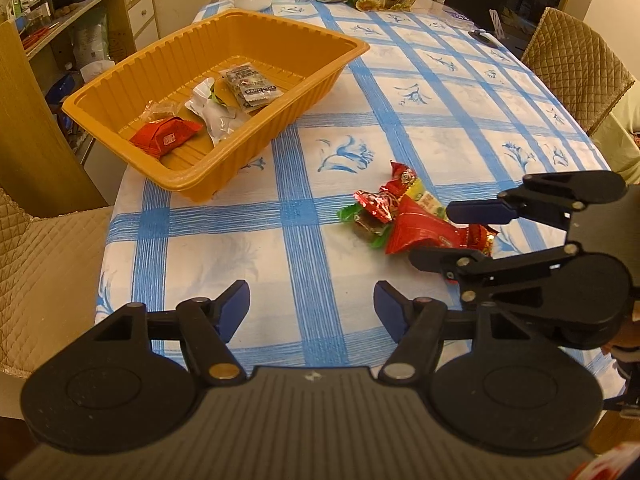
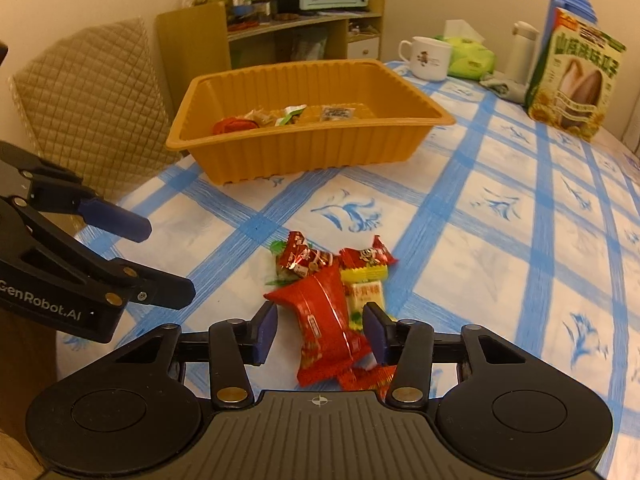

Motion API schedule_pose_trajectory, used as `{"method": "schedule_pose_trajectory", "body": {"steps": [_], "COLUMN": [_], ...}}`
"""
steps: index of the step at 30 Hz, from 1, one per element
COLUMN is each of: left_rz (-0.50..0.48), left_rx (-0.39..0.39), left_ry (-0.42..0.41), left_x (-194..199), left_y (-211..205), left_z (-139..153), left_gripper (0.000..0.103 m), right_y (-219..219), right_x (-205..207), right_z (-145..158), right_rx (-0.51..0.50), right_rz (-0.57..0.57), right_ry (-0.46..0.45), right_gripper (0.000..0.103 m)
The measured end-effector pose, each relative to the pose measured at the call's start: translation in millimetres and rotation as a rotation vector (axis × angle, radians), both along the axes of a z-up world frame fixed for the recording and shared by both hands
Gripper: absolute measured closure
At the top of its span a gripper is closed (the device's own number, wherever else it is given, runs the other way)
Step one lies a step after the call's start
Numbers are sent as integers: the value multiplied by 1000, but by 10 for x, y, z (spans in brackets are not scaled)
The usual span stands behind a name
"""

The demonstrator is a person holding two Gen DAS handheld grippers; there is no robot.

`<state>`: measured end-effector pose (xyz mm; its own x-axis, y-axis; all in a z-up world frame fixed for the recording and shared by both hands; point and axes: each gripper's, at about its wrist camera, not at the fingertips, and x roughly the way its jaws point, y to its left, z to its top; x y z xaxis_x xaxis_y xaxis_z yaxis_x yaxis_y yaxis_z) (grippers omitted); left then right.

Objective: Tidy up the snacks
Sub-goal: 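Grasp the large red candy packet with the right tool, then grasp the small green-wrapped candy with the left tool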

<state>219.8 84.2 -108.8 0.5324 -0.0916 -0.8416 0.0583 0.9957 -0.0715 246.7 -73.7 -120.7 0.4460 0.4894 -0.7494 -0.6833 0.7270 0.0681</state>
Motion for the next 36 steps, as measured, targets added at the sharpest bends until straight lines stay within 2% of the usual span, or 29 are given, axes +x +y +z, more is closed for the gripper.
{"method": "schedule_pose_trajectory", "body": {"steps": [4,6,7,8,11,15,20,28,33,36], "left_rz": [-19,-29,-36,-45,-76,-129,-195,-296,-329,-353], "left_rx": [0,-1,0,2,6,12,27,103,105,99], "left_ry": [6,10,12,12,8,-1,-20,-77,-76,-73], "left_x": [48,72,83,97,140,213,348,536,647,678], "left_y": [21,21,19,11,-28,-116,-256,-400,-404,-433], "left_z": [-32,-48,-54,-59,-70,-95,-155,-260,-317,-346], "left_gripper": [38,39,41,42,43,43,51,52,52,62], "right_y": [62,75,74,64,-2,-124,-309,-564,-683,-734], "right_x": [38,48,56,71,101,157,204,186,162,146], "right_z": [-75,-104,-110,-112,-77,1,114,235,243,237], "right_rx": [-29,-39,-43,-41,-19,11,59,100,106,106], "right_rz": [22,26,26,24,-15,-81,-167,-268,-312,-330], "right_ry": [2,-4,-6,-3,4,21,43,69,83,88], "right_gripper": [57,63,71,74,76,77,77,77,77,77]}}
